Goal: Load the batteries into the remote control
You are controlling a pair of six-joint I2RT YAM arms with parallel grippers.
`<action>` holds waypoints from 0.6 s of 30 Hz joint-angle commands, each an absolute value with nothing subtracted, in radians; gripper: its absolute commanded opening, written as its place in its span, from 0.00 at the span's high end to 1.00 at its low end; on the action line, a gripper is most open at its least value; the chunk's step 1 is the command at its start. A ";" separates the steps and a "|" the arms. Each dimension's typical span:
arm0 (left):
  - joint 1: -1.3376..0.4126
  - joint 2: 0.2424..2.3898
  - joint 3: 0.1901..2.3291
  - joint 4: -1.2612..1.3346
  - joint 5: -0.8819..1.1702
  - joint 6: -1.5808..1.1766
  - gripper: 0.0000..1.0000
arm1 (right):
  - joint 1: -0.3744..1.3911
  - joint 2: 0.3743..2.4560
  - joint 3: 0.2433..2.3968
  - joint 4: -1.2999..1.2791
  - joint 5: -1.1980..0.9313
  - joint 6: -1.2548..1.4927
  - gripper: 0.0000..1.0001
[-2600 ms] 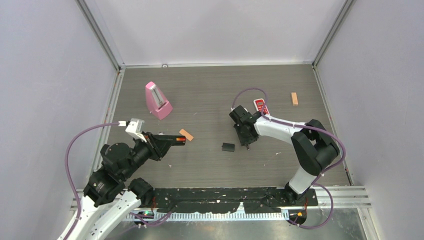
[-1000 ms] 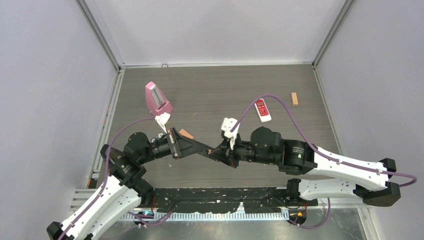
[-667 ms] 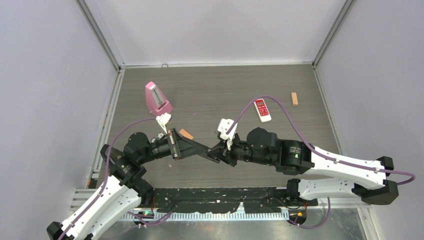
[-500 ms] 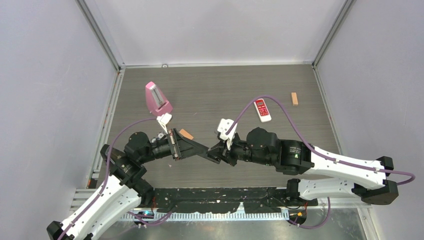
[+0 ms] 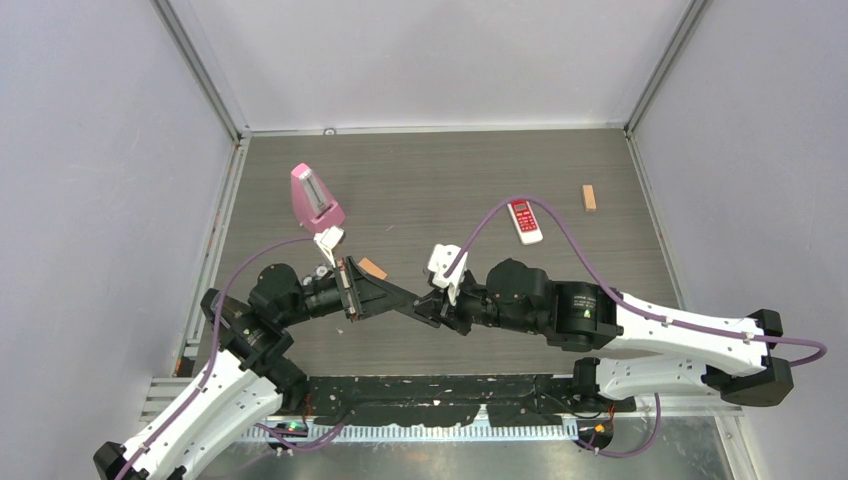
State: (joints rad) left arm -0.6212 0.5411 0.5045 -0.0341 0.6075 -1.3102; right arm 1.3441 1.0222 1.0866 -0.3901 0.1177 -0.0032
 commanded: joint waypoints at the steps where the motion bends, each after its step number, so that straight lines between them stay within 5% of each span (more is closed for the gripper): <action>1: -0.618 0.535 0.529 0.020 0.634 -1.324 1.00 | 1.353 1.025 1.083 -0.380 0.148 -0.040 0.95; 18: -0.618 0.546 0.531 0.026 0.627 -1.327 1.00 | 1.356 1.081 1.157 -0.571 0.126 -0.024 0.94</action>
